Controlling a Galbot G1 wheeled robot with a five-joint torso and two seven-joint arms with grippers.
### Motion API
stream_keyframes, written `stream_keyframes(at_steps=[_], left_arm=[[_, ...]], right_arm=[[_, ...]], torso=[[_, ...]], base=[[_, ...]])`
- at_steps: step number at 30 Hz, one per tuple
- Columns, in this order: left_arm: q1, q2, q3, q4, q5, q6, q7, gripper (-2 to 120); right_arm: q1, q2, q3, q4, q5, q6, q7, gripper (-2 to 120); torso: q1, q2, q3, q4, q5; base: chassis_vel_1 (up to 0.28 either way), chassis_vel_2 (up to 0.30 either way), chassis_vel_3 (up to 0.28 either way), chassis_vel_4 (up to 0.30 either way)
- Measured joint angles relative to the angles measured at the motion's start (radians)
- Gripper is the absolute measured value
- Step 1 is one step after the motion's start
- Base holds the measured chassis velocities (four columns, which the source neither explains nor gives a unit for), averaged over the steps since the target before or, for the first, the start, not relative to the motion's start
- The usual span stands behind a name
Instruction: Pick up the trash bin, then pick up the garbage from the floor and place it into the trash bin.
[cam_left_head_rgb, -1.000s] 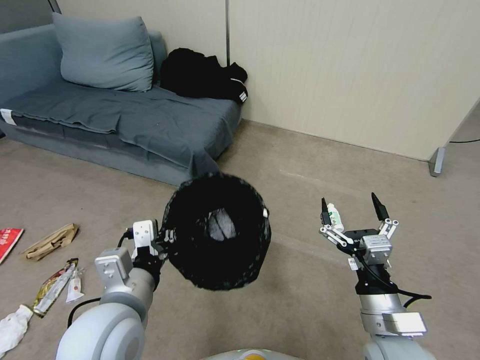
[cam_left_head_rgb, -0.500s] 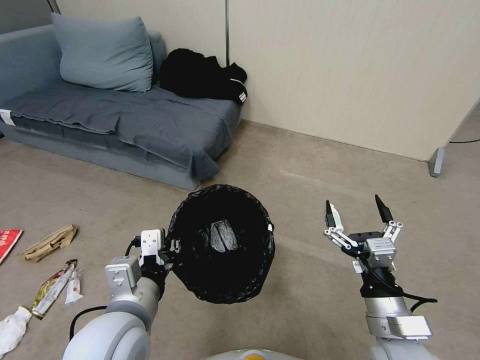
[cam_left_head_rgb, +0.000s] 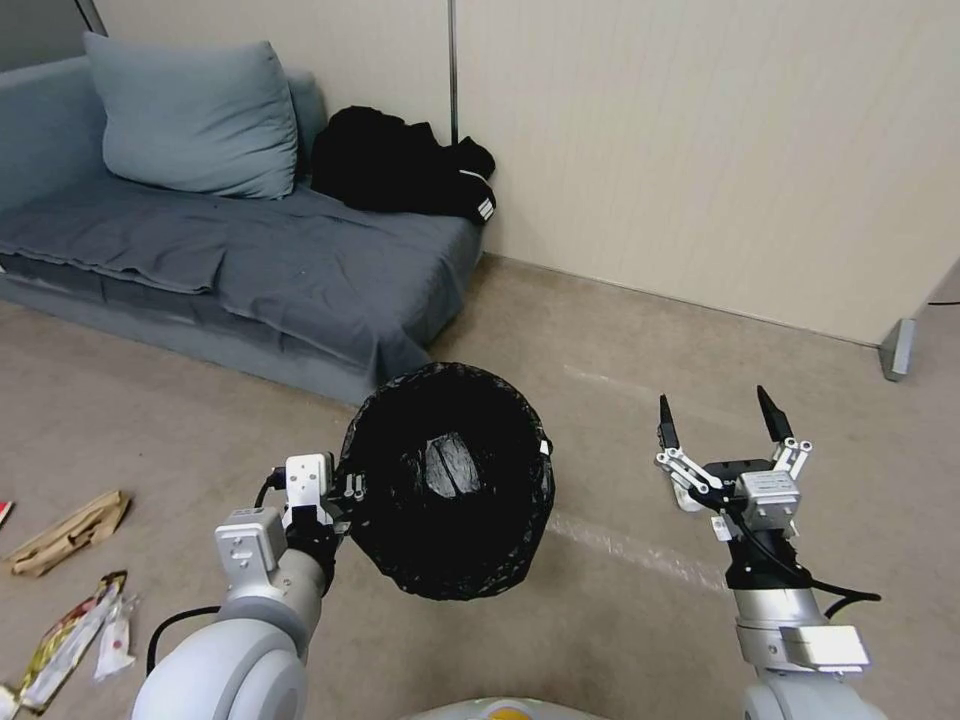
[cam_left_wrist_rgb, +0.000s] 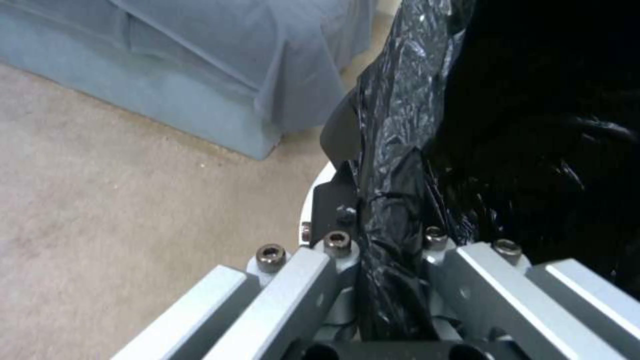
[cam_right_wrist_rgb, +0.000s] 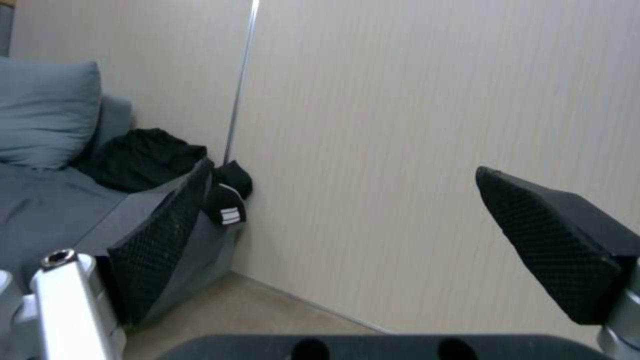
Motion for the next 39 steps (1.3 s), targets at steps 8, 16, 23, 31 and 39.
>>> stream_keyframes(at_steps=[8, 16, 23, 31, 39], left_arm=[[-0.001, -0.010, 0.013, 0.010, 0.003, -0.003, -0.001, 1], [0.004, -0.009, 0.020, 0.014, 0.002, -0.005, -0.001, 1], [-0.009, 0.005, -0.002, 0.017, -0.007, -0.005, 0.008, 1], [0.000, 0.009, -0.013, 0.014, -0.012, -0.005, 0.009, 1], [-0.002, 0.011, -0.015, 0.013, -0.013, -0.005, 0.008, 1]], right_arm=[[0.024, 0.000, 0.021, -0.012, 0.012, 0.010, 0.001, 96], [0.077, -0.002, 0.064, -0.040, 0.006, -0.116, 0.055, 99], [0.134, -0.084, 0.093, -0.093, 0.091, -0.483, 0.063, 100], [0.231, -0.136, 0.118, -0.308, 0.115, -0.599, 0.049, 100], [0.305, -0.179, 0.116, -0.500, 0.137, -0.599, -0.007, 100]], torso=[[0.000, 0.000, 0.000, -0.0001, 0.0002], [0.000, 0.000, 0.000, -0.0001, 0.0002], [0.000, 0.000, 0.000, -0.0001, 0.0001], [0.000, 0.000, 0.000, 0.0000, 0.0002], [0.000, 0.000, 0.000, -0.0001, 0.0001]], base=[[-0.082, 0.082, 0.079, -0.077], [-0.007, 0.004, 0.005, -0.005], [0.000, 0.000, 0.000, 0.000], [0.000, 0.000, 0.000, 0.000], [0.000, 0.000, 0.000, 0.000]])
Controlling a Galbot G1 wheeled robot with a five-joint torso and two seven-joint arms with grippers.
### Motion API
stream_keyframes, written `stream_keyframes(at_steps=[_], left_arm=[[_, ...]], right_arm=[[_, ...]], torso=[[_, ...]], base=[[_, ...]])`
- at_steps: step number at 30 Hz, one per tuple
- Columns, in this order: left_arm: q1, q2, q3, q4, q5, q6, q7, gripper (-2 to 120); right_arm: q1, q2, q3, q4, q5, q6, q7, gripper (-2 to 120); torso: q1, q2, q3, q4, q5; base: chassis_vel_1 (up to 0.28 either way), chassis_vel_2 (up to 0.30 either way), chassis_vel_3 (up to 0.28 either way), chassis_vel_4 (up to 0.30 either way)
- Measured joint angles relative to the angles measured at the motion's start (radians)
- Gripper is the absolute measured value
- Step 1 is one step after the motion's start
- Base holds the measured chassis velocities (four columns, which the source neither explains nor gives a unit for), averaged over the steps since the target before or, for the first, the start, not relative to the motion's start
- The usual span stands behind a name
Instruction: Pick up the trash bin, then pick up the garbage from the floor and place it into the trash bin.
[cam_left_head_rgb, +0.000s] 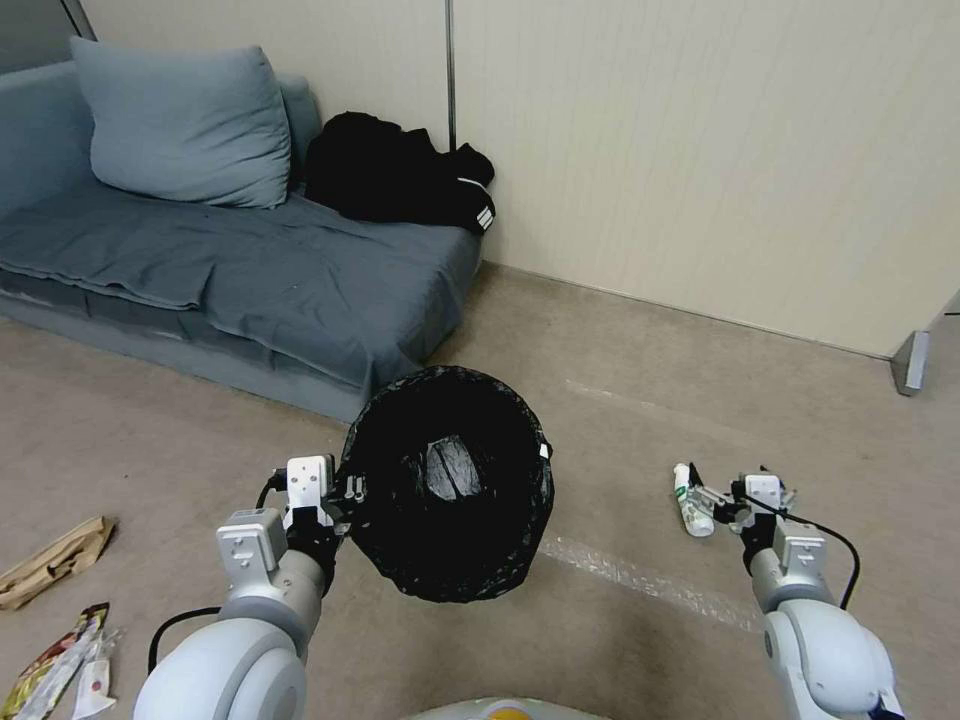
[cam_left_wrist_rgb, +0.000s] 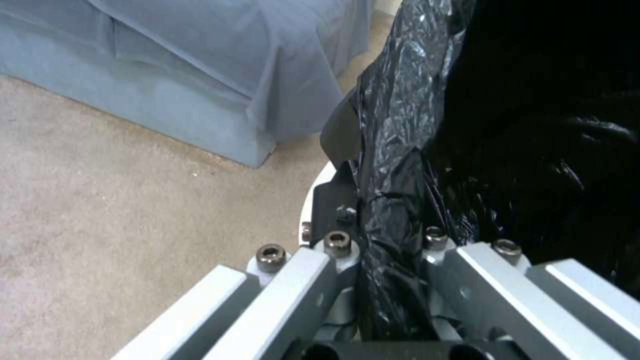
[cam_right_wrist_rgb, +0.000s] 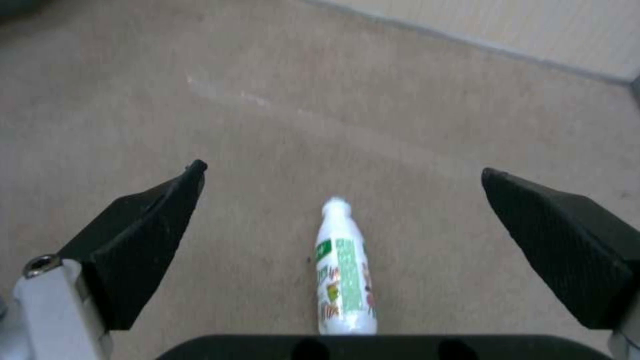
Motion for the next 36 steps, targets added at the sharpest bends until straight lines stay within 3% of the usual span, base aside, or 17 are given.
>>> stream_keyframes(at_steps=[10, 25, 36], left_arm=[[-0.002, 0.002, -0.010, -0.002, -0.006, -0.001, -0.009, 1], [0.004, 0.000, -0.002, 0.005, 0.001, -0.008, -0.016, 1], [0.009, 0.001, 0.003, 0.010, 0.010, -0.012, -0.017, 1]], right_arm=[[0.122, -0.029, -0.033, -0.285, -0.023, 0.048, -0.062, 100], [0.263, -0.023, -0.071, -0.490, -0.103, 0.138, -0.068, 100], [0.391, -0.034, -0.052, -0.726, -0.138, 0.170, -0.059, 100]], torso=[[0.000, 0.000, 0.000, 0.0001, 0.0000], [0.000, 0.000, 0.000, 0.0001, -0.0002], [0.000, 0.000, 0.000, 0.0001, -0.0002]], base=[[0.000, 0.000, 0.000, 0.000], [0.000, 0.000, 0.000, 0.000], [0.000, 0.000, 0.000, 0.000]])
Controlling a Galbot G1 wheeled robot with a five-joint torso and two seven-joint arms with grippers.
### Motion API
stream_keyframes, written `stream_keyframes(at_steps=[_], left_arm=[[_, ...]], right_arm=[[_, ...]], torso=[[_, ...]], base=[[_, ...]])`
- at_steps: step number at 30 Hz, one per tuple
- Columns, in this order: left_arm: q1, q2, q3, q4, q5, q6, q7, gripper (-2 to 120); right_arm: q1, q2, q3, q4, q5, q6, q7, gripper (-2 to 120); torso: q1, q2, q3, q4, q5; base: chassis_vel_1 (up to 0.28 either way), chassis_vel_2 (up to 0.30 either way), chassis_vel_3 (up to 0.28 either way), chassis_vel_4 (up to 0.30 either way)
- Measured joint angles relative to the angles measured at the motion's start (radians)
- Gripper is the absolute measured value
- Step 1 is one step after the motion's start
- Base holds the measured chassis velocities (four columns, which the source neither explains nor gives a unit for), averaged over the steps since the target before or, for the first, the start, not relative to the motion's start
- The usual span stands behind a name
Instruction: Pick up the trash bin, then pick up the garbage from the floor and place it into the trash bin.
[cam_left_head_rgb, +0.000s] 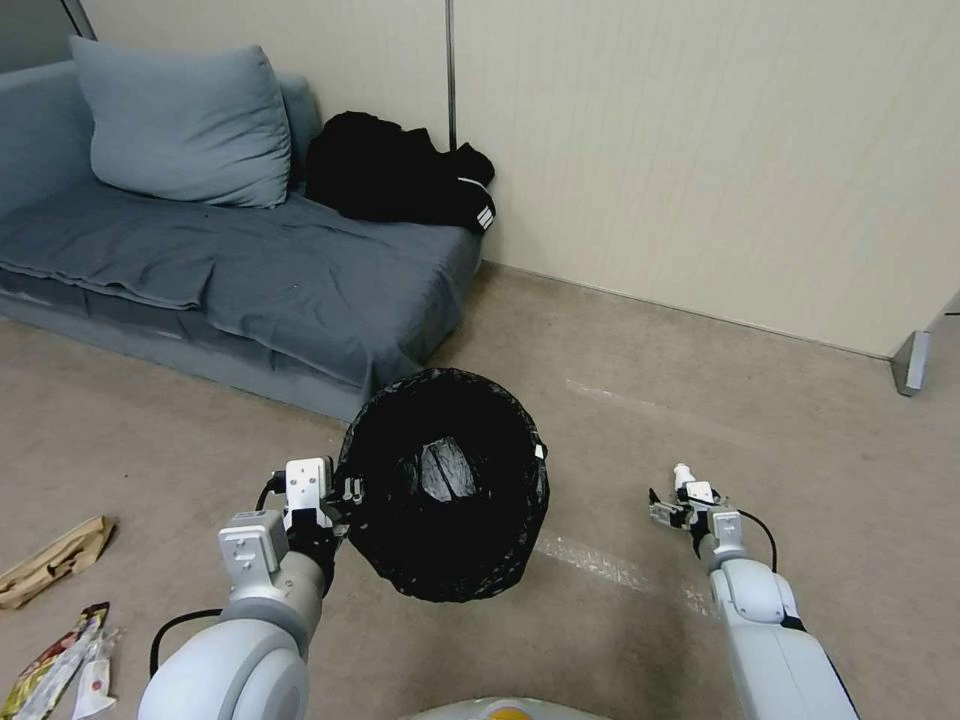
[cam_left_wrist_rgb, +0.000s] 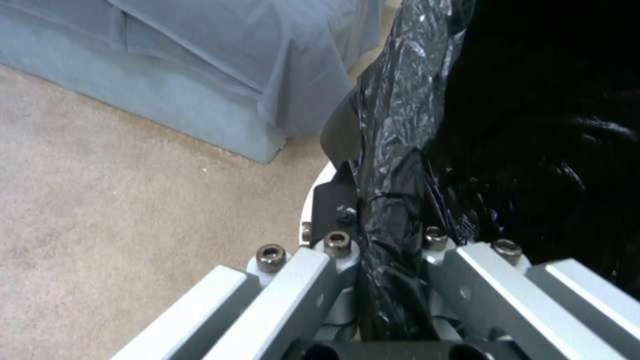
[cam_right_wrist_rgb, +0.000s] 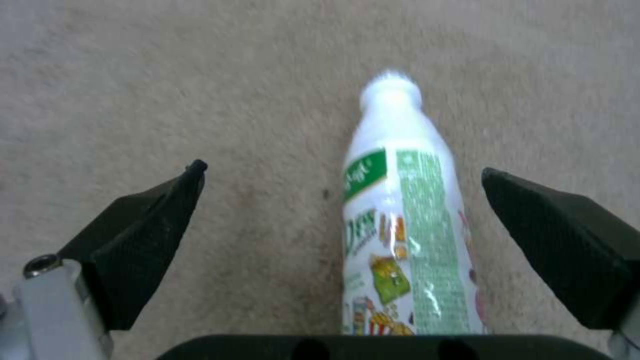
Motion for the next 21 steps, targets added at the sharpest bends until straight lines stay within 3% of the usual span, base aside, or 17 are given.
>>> stream_keyframes(at_steps=[11, 21], left_arm=[[0.006, 0.001, -0.002, 0.004, 0.005, -0.005, 0.000, 1], [0.005, 0.002, -0.006, 0.005, 0.006, -0.005, 0.000, 1]], right_arm=[[0.069, 0.000, 0.026, -0.142, -0.030, 0.036, -0.003, 84], [0.077, 0.008, 0.023, -0.162, -0.014, 0.054, -0.001, 48]], torso=[[0.000, 0.000, 0.000, 0.0001, 0.0001], [0.000, 0.000, 0.000, 0.0000, 0.0003]], base=[[0.000, 0.000, 0.000, 0.000], [0.000, 0.000, 0.000, 0.000]])
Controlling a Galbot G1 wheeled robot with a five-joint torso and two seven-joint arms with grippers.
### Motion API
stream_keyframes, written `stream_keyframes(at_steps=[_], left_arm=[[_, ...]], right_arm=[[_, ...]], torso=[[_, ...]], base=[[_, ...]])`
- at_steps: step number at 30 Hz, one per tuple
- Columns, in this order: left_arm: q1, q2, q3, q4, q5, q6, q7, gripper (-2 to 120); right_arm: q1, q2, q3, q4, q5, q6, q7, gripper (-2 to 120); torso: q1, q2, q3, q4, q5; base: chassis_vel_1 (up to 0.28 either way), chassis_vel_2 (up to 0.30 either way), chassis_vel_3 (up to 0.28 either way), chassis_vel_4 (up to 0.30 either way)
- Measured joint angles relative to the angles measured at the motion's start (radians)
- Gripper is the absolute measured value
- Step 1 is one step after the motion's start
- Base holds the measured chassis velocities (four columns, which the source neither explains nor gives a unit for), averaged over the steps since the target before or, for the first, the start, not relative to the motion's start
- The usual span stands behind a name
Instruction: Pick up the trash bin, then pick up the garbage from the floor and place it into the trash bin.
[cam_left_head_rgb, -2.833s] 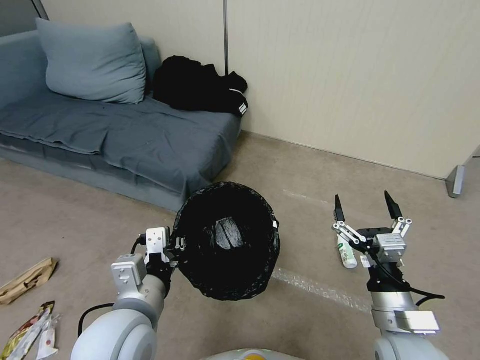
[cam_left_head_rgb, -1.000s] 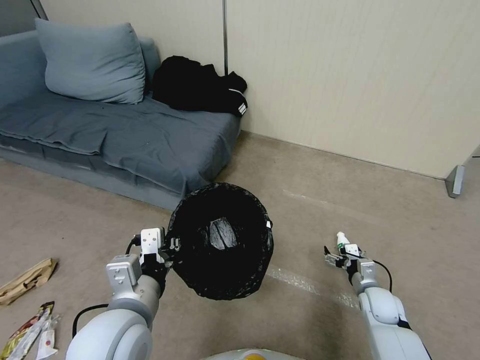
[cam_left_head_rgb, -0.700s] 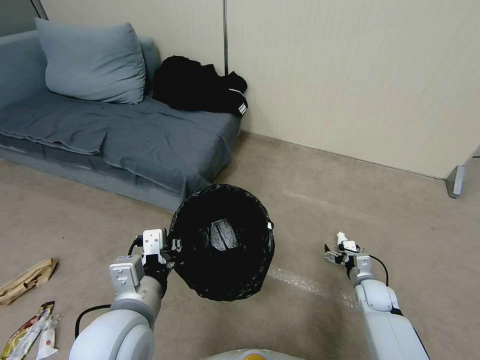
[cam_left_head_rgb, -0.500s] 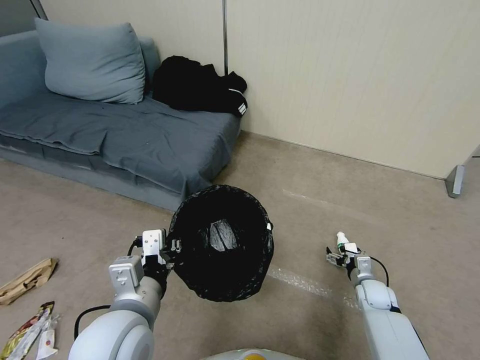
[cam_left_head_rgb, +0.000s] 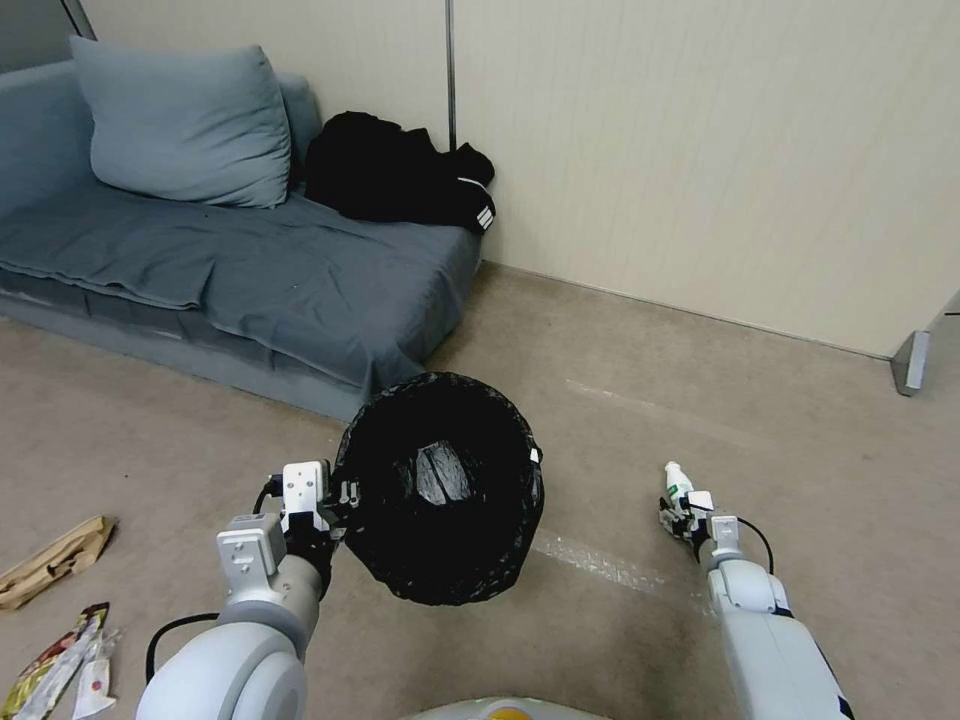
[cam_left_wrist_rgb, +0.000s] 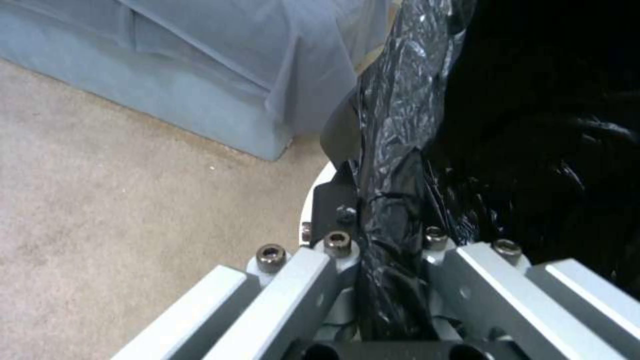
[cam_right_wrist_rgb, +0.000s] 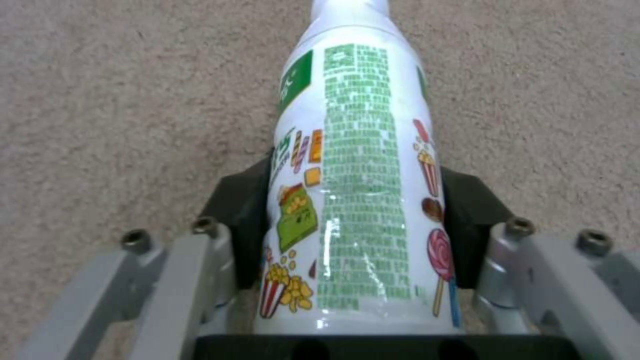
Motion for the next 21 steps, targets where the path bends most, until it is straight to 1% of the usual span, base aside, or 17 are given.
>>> stream_keyframes(at_steps=[1, 5, 6, 7, 8, 10, 11, 12, 14, 15, 17, 18, 20, 21], left_arm=[[-0.001, 0.000, 0.001, 0.003, 0.001, 0.000, 0.000, 1], [-0.003, 0.000, 0.004, 0.008, 0.003, -0.001, 0.000, 1], [-0.006, 0.001, 0.007, 0.012, 0.005, -0.001, 0.000, 1], [-0.007, 0.002, 0.009, 0.013, 0.005, -0.001, 0.000, 1], [-0.007, 0.002, 0.009, 0.013, 0.005, -0.001, 0.000, 1], [-0.008, 0.003, 0.010, 0.014, 0.005, -0.001, 0.001, 1], [-0.008, 0.003, 0.010, 0.014, 0.005, -0.001, 0.001, 1], [-0.008, 0.005, 0.010, 0.014, 0.005, -0.001, 0.001, 1], [-0.008, 0.007, 0.010, 0.014, 0.005, -0.001, 0.001, 1], [-0.008, 0.007, 0.010, 0.014, 0.005, -0.001, 0.001, 1], [-0.008, 0.009, 0.011, 0.015, 0.003, -0.001, 0.001, 1], [-0.008, 0.009, 0.011, 0.015, 0.003, -0.001, 0.001, 1], [-0.009, 0.014, 0.015, 0.019, -0.001, 0.000, 0.001, 1], [-0.009, 0.014, 0.015, 0.019, -0.001, 0.000, 0.001, 1]], right_arm=[[-0.006, 0.001, -0.003, 0.015, 0.007, -0.002, 0.001, 43], [-0.018, 0.002, -0.008, 0.040, 0.021, -0.007, 0.001, 39], [-0.026, 0.003, -0.010, 0.056, 0.028, -0.010, 0.002, 34], [-0.031, 0.002, -0.011, 0.064, 0.032, -0.013, 0.004, 31], [-0.031, 0.002, -0.011, 0.064, 0.032, -0.013, 0.004, 31], [-0.038, 0.001, -0.011, 0.077, 0.036, -0.014, 0.005, 25], [-0.038, 0.001, -0.011, 0.077, 0.036, -0.014, 0.005, 25], [-0.042, 0.001, -0.011, 0.085, 0.038, -0.014, 0.006, 22], [-0.059, -0.001, -0.013, 0.123, 0.053, -0.014, 0.012, 22], [-0.059, -0.001, -0.013, 0.123, 0.053, -0.014, 0.012, 22], [-0.092, -0.003, -0.027, 0.208, 0.086, -0.009, 0.019, 22], [-0.092, -0.003, -0.027, 0.208, 0.086, -0.009, 0.019, 22], [-0.145, -0.006, -0.055, 0.363, 0.148, 0.031, 0.019, 22], [-0.145, -0.006, -0.055, 0.363, 0.148, 0.031, 0.019, 22]], torso=[[0.000, 0.000, 0.000, 0.0000, -0.0001], [0.000, 0.000, 0.000, 0.0000, -0.0003], [0.000, 0.000, 0.000, 0.0000, -0.0002], [0.000, 0.000, 0.000, 0.0000, -0.0003], [0.000, 0.000, 0.000, 0.0000, -0.0003], [0.000, 0.000, 0.000, 0.0000, -0.0002], [0.000, 0.000, 0.000, 0.0000, -0.0002], [0.000, 0.000, 0.000, 0.0000, -0.0002], [0.000, 0.000, 0.000, 0.0000, -0.0001], [0.000, 0.000, 0.000, 0.0000, -0.0001], [0.000, 0.000, 0.000, 0.0001, -0.0001], [0.000, 0.000, 0.000, 0.0001, -0.0001], [0.000, 0.000, 0.000, -0.0002, -0.0001], [0.000, 0.000, 0.000, -0.0002, -0.0001]], base=[[0.000, 0.000, 0.000, 0.000], [0.000, 0.000, 0.000, 0.000], [0.000, 0.000, 0.000, 0.000], [0.000, 0.000, 0.000, 0.000], [0.000, 0.000, 0.000, 0.000], [0.000, 0.000, 0.000, 0.000], [0.000, 0.000, 0.000, 0.000], [0.000, 0.000, 0.000, 0.000], [0.000, 0.000, 0.000, 0.000], [0.000, 0.000, 0.000, 0.000], [0.000, 0.000, 0.000, 0.000], [0.000, 0.000, 0.000, 0.000], [0.000, 0.000, 0.000, 0.000], [0.000, 0.000, 0.000, 0.000]])
